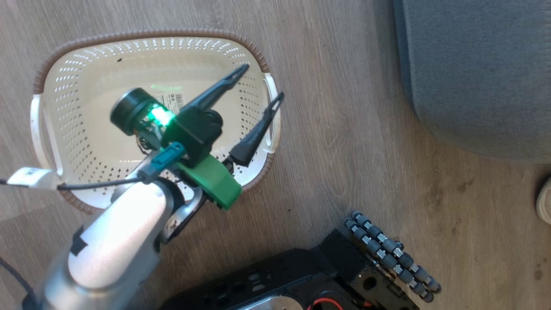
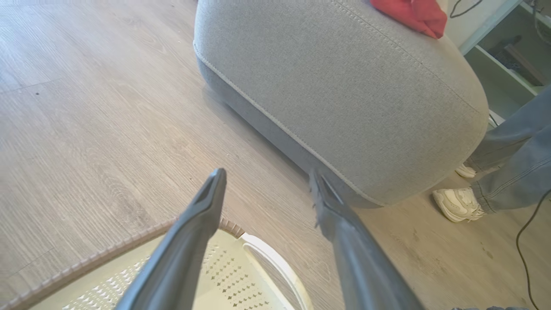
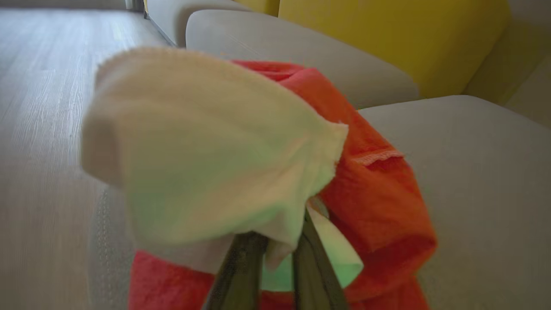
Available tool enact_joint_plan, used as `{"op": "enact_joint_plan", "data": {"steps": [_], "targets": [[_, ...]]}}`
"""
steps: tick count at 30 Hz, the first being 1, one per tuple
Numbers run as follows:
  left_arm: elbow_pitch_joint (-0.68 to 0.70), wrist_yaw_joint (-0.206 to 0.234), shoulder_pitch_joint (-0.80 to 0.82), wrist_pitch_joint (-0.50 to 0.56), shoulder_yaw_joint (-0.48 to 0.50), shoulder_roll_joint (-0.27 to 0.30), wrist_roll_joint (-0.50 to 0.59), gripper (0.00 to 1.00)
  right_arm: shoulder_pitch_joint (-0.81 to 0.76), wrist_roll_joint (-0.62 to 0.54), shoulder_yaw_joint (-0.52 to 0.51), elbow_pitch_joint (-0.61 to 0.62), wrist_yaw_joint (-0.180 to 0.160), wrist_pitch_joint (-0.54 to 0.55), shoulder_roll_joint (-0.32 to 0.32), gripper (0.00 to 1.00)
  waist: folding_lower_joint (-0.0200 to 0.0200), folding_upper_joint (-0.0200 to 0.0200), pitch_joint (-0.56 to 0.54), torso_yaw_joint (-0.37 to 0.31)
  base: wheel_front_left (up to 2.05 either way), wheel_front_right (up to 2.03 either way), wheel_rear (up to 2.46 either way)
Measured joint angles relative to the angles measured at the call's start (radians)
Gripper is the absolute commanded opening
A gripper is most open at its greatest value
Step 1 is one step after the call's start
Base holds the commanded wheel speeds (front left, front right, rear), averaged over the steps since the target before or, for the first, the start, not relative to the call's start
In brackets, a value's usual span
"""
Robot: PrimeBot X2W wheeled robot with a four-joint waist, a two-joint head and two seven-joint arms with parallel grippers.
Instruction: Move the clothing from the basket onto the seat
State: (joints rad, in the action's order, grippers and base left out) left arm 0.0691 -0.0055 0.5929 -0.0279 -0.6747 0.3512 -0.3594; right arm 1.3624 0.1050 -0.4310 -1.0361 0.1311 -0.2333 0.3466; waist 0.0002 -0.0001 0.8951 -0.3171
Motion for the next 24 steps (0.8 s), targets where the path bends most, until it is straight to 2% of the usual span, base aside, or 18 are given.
{"op": "enact_joint_plan", "data": {"steps": [2,3,4,8,14,19,24], "targets": [[0.0,0.002,0.0,-0.001,0.007,0.004,0.0,1.0,-0.001,-0.025,0.002,-0.023,0.0,-0.009,-0.017,0.46,-0.0002,0.0,-0.013,-0.003,0.0,0.0,0.0],[0.0,0.006,-0.001,-0.004,0.011,0.005,-0.001,1.0,-0.001,-0.04,0.007,-0.03,0.0,-0.011,-0.018,0.92,-0.0003,0.0,-0.022,-0.005,0.0,0.0,0.0],[-0.002,0.009,-0.002,-0.011,0.014,0.004,-0.001,1.0,-0.002,-0.055,0.014,-0.037,0.0,-0.014,-0.02,1.0,-0.0002,0.0,-0.032,-0.007,0.0,0.0,0.0],[-0.02,0.01,-0.02,-0.037,0.02,0.003,-0.024,1.0,-0.042,-0.08,0.074,-0.067,0.0,-0.015,-0.037,1.0,-0.0003,0.0001,-0.088,-0.018,0.0,0.0,0.0],[-0.07,0.019,-0.078,-0.086,0.023,-0.01,-0.064,1.0,-0.201,-0.092,0.213,-0.056,0.0,-0.015,-0.033,1.0,-0.0003,0.0001,-0.201,-0.032,0.0,0.0,0.0],[-0.114,0.029,-0.116,-0.136,0.039,-0.026,-0.095,1.0,-0.3,-0.03,0.309,0.029,0.0,-0.019,-0.038,1.0,-0.0003,0.0001,-0.289,-0.037,0.0,0.0,0.0],[-0.178,0.053,-0.19,-0.193,0.075,-0.059,-0.141,1.0,-0.467,0.056,0.379,0.229,0.0,-0.019,-0.028,1.0,-0.0004,0.0002,-0.407,-0.022,0.0,0.0,0.0]]}}
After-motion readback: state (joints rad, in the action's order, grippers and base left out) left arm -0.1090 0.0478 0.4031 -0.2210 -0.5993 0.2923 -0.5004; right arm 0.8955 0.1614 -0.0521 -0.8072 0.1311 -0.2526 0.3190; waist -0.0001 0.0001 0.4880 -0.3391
